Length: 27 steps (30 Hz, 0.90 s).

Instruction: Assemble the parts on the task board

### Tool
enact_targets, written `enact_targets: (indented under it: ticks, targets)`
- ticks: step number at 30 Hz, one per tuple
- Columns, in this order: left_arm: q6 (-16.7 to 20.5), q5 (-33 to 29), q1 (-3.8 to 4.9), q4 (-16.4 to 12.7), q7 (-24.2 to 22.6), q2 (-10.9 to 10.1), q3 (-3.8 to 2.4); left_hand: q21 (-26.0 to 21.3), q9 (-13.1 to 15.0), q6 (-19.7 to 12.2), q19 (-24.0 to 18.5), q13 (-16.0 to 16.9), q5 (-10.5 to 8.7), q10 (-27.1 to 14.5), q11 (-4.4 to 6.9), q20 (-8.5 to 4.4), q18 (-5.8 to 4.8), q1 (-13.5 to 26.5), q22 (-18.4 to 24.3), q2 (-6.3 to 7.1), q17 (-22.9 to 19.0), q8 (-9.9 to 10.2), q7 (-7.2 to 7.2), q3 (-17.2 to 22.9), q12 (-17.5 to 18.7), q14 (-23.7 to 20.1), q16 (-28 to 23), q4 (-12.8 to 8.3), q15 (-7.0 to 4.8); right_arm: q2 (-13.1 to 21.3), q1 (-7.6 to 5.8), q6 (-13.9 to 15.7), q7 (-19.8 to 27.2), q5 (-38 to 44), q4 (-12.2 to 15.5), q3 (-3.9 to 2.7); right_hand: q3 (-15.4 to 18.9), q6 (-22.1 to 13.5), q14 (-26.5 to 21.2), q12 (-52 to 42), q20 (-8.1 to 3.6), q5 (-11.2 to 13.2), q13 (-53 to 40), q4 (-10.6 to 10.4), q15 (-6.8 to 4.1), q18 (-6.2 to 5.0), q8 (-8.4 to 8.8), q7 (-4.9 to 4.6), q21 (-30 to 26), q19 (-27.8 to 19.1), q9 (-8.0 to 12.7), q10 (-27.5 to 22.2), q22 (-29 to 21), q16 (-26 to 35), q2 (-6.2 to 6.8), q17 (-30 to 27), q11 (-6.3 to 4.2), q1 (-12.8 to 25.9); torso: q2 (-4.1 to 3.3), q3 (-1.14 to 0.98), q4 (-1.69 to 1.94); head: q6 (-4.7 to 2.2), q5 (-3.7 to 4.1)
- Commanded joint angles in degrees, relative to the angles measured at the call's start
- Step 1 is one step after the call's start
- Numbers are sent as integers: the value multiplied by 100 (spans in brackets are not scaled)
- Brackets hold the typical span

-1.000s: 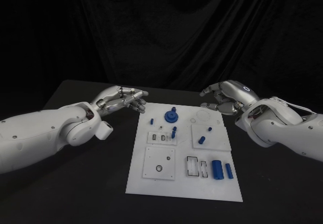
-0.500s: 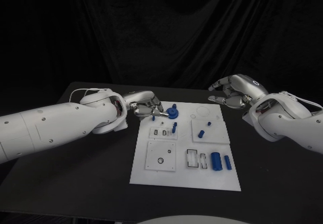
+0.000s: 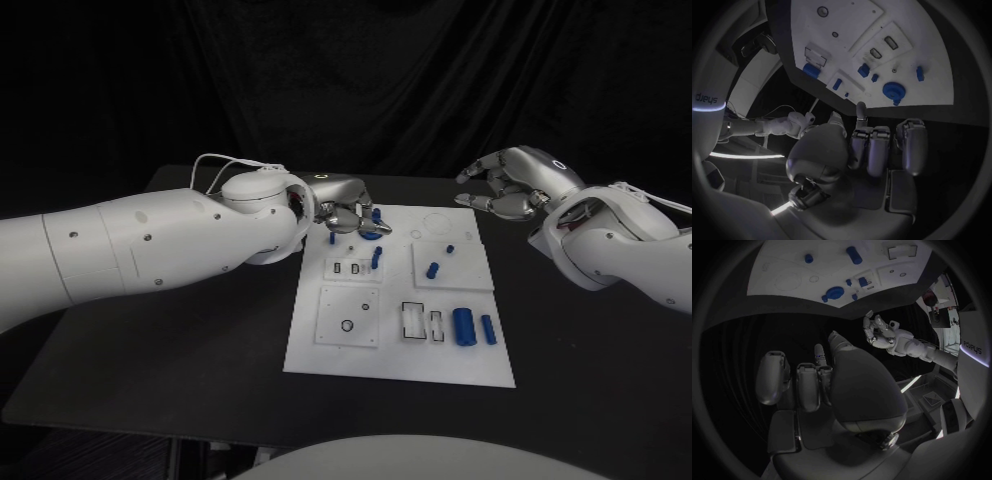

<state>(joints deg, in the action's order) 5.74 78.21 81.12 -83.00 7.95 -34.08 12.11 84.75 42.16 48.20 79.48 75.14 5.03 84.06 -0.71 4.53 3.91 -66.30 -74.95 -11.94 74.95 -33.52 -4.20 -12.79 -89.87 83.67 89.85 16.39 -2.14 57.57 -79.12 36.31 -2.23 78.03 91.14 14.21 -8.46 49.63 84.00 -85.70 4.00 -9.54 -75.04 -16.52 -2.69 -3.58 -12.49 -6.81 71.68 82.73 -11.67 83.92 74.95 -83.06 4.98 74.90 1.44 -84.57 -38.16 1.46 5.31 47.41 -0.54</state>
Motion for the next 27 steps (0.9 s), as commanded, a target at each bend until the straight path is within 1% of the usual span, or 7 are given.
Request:
enact_targets:
  ticks: [1, 5, 6, 14, 18, 20, 27]
  targets:
    - [-630, 180, 16, 31, 843, 113, -6, 26, 242, -63, 39, 1486, 158, 594, 29, -22, -99, 111, -344, -21, 1505, -54, 14, -47, -13, 633, 15, 17, -7, -23, 28, -166, -115, 2, -24, -3, 33, 55, 320, 4, -1, -35, -712, 2, 56, -30, 9, 1, -5, 41, 8, 78, 992, -3, -14, 614, 40, 52, -4, -36, -39, 36, -57]
    - [-1019, 185, 16, 119, 1245, 327, -6, 24, 455, -98, 51, 1486, 373, 594, 41, -39, -100, 117, -364, -18, 1505, -32, 27, -71, -13, 633, 15, -6, -19, -31, 52, -187, -128, 2, -46, -3, 31, 56, 319, 9, 1, -46, -703, 5, 58, -29, 13, 0, -4, 42, 10, 72, 993, 0, -16, 610, 43, 50, -11, -59, -56, 91, -79]
    - [-1104, 186, 16, 138, 1325, 377, -6, 19, 482, -112, 47, 1486, 448, 594, 45, -41, -99, 67, -361, -17, 1505, 2, 27, -54, -13, 633, 15, -28, -23, -34, 56, -191, -133, 2, -51, -3, 30, 58, 316, 18, 2, -59, -687, 8, 60, -33, 18, -2, -19, 37, 12, 61, 988, 7, -16, 600, 47, 47, -16, -76, -61, 105, -83]
    - [-1408, 188, 10, 245, 1620, 697, -5, -13, 560, -2, 49, 1486, 1131, 594, 51, -55, -97, -361, -372, 92, 1505, 489, 27, 52, -13, 633, 15, -136, -34, -58, 84, -193, -135, 2, -83, -3, 22, 68, 313, 72, 12, -128, -596, 18, 72, -38, 41, -12, -47, 31, 23, 0, 980, 21, -15, 584, 60, 31, -15, -74, -62, 191, -85]
    - [-1512, 188, 4, 264, 1777, 789, -5, -26, 510, 85, 53, 1486, 1302, 594, 47, -52, -95, -484, -377, 151, 1505, 730, 22, 68, -13, 633, 15, -131, -30, -76, 92, -199, -133, 2, -90, -3, 12, 81, 312, 82, 18, -183, -584, 25, 78, -41, 56, -17, -60, 28, 31, -8, 976, 27, -19, 577, 67, 12, -12, -77, -78, 228, -79]
    - [-1542, 188, 0, 271, 1859, 822, -5, -28, 497, 108, 57, 1486, 1341, 594, 45, -51, -96, -505, -381, 165, 1505, 789, 18, 69, -13, 633, 15, -121, -30, -78, 94, -199, -131, 2, -91, -3, 10, 83, 311, 84, 19, -191, -580, 26, 79, -41, 59, -18, -61, 28, 32, -10, 975, 28, -19, 576, 68, 9, -15, -98, -79, 239, -69]
    - [-1564, 188, -9, 276, 2101, 883, -4, -28, 520, 148, 74, 1486, 1408, 594, 38, -48, -98, -502, -398, 213, 1505, 870, 8, 46, -13, 633, 15, -71, -27, -74, 98, -192, -126, 2, -89, -3, 2, 92, 313, 90, 23, -234, -573, 28, 84, -42, 70, -24, -66, 28, 37, -14, 974, 27, -23, 578, 75, -3, -17, -84, -87, 259, -64]
